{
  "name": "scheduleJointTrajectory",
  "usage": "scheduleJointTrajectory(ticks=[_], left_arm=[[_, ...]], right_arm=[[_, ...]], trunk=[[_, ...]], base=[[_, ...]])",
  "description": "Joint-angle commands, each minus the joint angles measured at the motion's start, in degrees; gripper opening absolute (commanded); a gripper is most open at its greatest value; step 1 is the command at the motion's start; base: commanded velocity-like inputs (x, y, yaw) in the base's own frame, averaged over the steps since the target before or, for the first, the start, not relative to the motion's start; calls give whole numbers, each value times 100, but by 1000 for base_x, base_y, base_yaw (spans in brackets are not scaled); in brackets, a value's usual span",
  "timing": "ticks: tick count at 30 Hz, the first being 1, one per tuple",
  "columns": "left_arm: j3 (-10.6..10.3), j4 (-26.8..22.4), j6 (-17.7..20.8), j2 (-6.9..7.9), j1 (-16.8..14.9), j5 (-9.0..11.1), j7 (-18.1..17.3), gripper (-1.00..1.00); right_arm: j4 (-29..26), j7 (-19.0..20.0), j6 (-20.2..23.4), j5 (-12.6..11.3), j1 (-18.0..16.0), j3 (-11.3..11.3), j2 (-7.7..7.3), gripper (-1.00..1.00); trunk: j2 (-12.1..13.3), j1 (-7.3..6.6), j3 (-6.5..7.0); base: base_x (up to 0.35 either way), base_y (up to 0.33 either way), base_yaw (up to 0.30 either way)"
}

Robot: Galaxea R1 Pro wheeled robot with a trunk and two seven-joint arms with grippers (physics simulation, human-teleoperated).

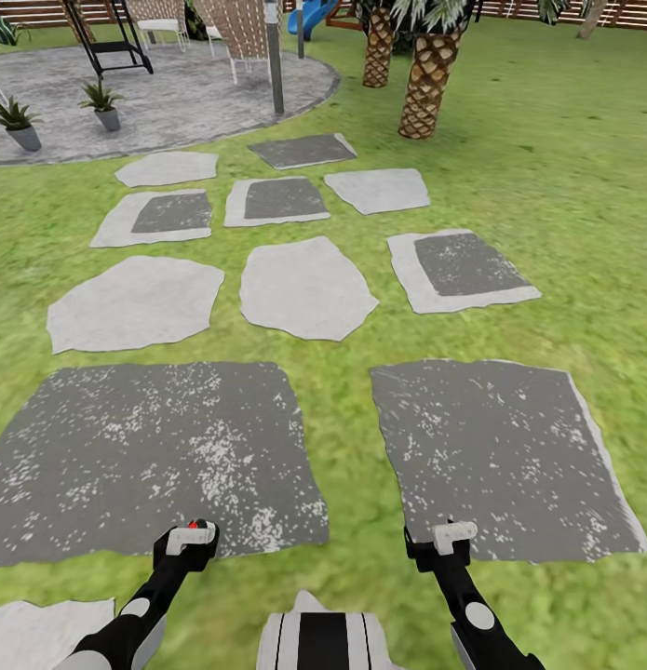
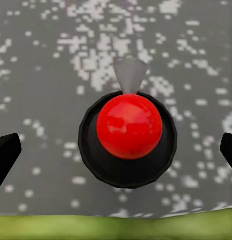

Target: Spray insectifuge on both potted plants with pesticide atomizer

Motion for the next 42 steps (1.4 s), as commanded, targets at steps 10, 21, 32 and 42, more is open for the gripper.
scheduleJointTrajectory(ticks=[10,21,32,42], left_arm=[[30,23,-19,-11,-1,-61,-24,100],[55,23,-19,-11,-3,-35,-17,100],[59,23,-19,-9,-3,-34,-16,-100],[81,12,-19,6,1,-19,-16,-100]], right_arm=[[-1,-32,-10,57,-2,-1,1,100],[12,-32,-10,55,-2,-1,1,100],[12,-32,-10,56,-3,-1,1,100],[12,-32,-10,57,-2,-1,1,100]], trunk=[[-1,-1,22],[-1,-1,30],[-1,-1,41],[-1,-1,41]], base=[[0,0,-33],[0,0,-2],[0,0,0],[0,0,0]])
